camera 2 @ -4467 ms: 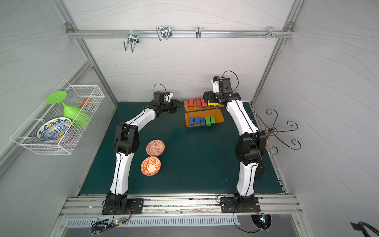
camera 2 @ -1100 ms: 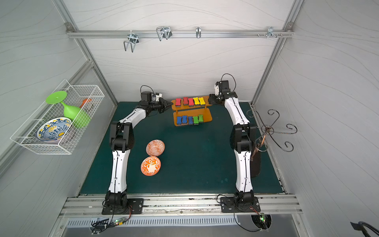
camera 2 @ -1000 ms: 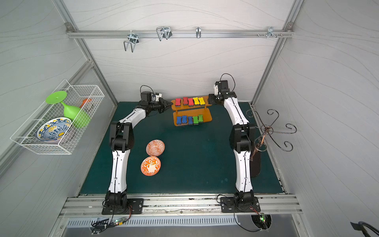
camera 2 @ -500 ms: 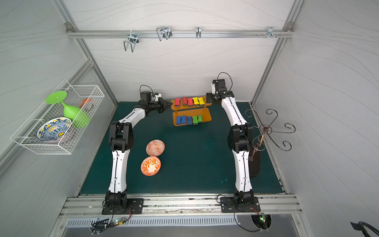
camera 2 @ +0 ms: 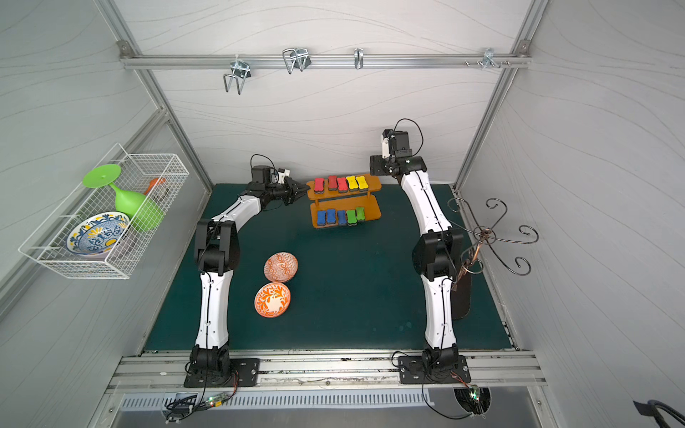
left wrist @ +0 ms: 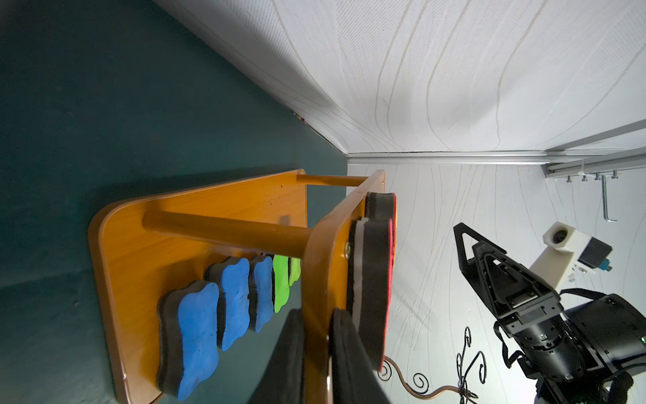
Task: Remove the whiteboard erasers from the shelf
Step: Move the shelf to the center of the board.
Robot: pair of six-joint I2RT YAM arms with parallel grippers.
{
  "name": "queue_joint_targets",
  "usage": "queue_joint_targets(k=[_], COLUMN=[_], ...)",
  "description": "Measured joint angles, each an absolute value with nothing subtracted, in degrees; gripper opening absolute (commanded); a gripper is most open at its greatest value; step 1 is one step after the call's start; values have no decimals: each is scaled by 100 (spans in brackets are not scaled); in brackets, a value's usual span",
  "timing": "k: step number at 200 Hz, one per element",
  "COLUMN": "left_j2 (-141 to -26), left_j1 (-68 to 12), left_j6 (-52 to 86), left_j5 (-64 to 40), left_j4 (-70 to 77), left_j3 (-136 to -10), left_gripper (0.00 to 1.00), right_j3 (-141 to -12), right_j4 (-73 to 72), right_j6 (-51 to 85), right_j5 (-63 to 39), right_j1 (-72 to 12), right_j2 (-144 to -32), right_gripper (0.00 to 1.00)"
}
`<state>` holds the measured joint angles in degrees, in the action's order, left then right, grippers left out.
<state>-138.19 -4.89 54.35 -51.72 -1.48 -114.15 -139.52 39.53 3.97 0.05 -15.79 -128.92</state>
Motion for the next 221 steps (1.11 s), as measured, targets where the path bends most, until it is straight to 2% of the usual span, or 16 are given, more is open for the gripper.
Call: queue_joint_targets(k=[36, 118, 141, 180, 221], left_j2=[-13631, -13535, -13535, -13535, -13535], left_j1=[-381, -128, -123, -123, -123], left_j6=[5413, 5371, 5365, 5354, 5349], left_j5=[-5194, -5236, -5238, -5238, -5238], left_j4=[-113, -54, -54, -54, -56], left_j3=[-11124, -10954, -10954, -10954, -10954], left_gripper=[0, 0, 0, 0, 0], right_j3=[-14046, -14132, -14099, -13887, -13856], right_j4=[3953, 3948, 3953, 3951, 3948], right_j6=[357, 423, 473, 633, 764], right_j5=[21, -25, -126, -475, -567], right_j1=[-1772, -1769, -1699, -1647, -1640], right_j2=[-12899, -13463, -13587, -13592, -13609], right_gripper=[71, 59, 60, 68, 68])
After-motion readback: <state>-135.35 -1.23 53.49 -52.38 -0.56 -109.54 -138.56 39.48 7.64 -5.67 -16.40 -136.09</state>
